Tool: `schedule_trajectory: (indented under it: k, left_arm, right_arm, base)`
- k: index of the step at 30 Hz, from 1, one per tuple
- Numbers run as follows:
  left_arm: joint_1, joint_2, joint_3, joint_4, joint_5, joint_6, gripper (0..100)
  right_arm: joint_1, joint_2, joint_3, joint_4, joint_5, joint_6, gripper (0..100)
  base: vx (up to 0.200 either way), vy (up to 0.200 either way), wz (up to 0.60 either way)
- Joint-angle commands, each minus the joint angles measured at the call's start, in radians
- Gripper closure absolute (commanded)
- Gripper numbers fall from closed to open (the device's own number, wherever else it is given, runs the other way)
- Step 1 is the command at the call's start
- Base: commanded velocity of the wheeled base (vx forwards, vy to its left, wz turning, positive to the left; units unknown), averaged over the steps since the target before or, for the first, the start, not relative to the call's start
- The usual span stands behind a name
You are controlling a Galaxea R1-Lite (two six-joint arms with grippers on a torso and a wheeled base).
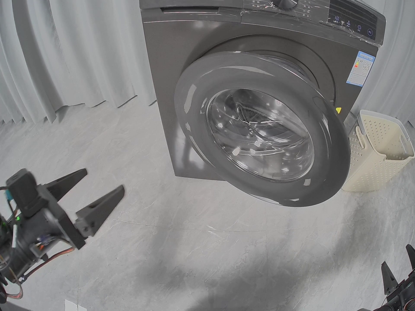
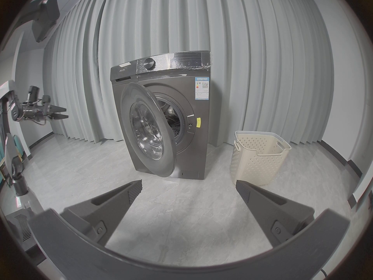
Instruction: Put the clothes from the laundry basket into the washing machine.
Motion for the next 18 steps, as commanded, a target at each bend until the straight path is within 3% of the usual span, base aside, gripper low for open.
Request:
schedule_trajectory:
  k: [1,7,11,18]
  left_arm:
    - [0.196,-0.436,0.168,0.118,-0.004,0.015,0]
    - [0.305,-0.555,0.191,0.221,-0.012,0.032,0]
    - [0.409,-0.692,0.204,0.362,-0.014,0.040,0]
    - [0.506,-0.798,0.217,0.502,-0.020,0.045,0]
  right_arm:
    - [0.000,-0.005,0.018,0.000,0.000,0.001,0]
    - [0.000,-0.005,0.018,0.000,0.000,0.001,0]
    - [-0.002,-0.004,0.018,0.000,0.000,0.000,0]
    - [-0.002,-0.004,0.018,0.000,0.000,0.000,0]
  base:
    - [0.000,0.000,0.00]
    - [0.000,0.000,0.00]
    - [0.000,0.000,0.00]
    - [0.000,0.000,0.00]
